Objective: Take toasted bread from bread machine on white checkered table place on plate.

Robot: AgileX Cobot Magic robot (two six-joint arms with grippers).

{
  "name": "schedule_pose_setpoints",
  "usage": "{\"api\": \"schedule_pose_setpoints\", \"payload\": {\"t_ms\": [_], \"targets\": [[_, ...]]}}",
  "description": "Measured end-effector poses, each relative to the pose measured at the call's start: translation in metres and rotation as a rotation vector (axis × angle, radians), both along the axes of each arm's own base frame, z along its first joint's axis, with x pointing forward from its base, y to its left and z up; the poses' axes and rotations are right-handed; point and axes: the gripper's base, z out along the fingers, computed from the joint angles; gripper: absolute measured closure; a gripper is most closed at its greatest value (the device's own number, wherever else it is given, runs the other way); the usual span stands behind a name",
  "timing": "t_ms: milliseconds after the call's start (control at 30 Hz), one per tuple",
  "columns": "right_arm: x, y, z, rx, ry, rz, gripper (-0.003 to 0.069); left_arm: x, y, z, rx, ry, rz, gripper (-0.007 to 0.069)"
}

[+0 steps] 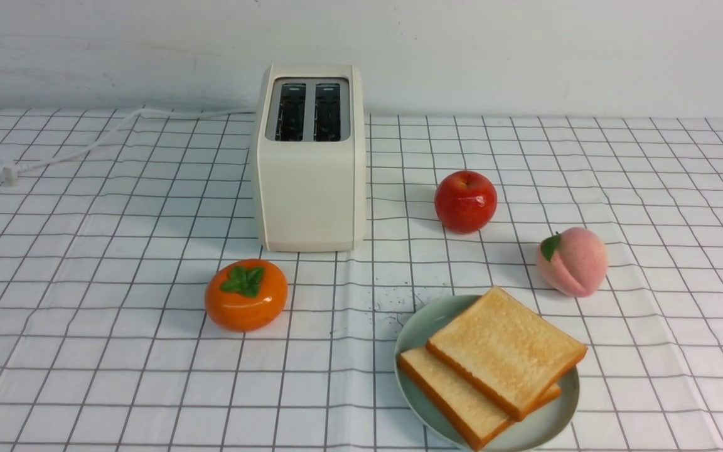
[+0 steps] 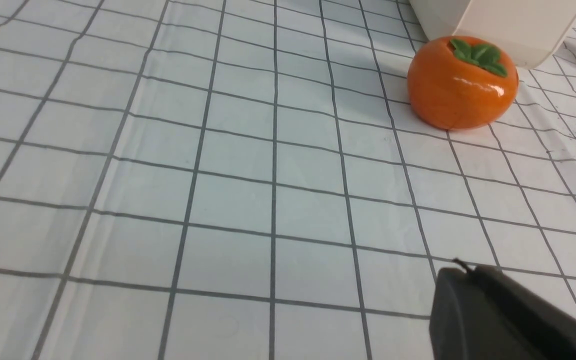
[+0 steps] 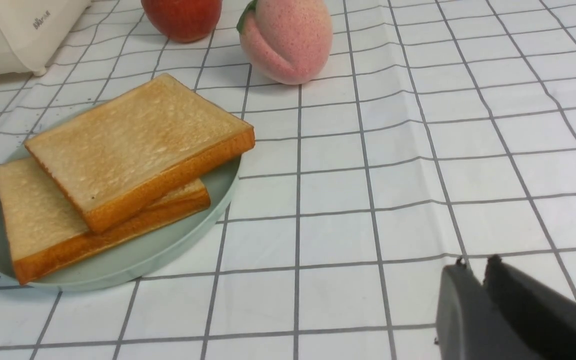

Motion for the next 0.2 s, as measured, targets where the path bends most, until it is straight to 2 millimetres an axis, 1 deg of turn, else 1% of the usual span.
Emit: {"api": "schedule_pose_setpoints", "payload": {"t_ms": [200], "targets": [[0.0,0.0,0.0,0.0,0.0,0.0,0.0583,0.0,0.0,0.0,0.0,0.0,0.0,0.0637]]}}
